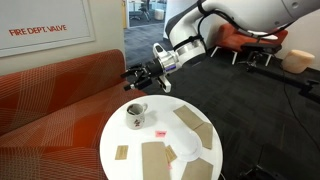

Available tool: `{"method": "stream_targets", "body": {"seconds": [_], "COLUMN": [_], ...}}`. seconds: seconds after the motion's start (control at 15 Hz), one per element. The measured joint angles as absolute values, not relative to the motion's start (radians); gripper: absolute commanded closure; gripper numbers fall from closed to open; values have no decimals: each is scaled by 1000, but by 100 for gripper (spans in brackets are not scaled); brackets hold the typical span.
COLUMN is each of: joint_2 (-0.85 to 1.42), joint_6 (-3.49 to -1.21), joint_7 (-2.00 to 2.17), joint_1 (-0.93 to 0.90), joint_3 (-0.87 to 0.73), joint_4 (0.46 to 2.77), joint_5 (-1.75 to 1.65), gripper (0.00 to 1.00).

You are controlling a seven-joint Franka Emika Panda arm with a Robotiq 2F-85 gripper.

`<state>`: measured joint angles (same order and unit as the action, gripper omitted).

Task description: Pick up the marker and put it in the cup

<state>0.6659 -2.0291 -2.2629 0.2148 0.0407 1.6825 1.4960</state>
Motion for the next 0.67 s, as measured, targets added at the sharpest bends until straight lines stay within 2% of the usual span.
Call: {"method": "stream_targets", "body": {"seconds": [0.67], "joint_2": [533], "joint_6": [-1967], "joint_7": [-2231], "joint_1": [198], "joint_3": [15], "joint_4": [1775], "joint_5": [1496], "gripper": [0]}}
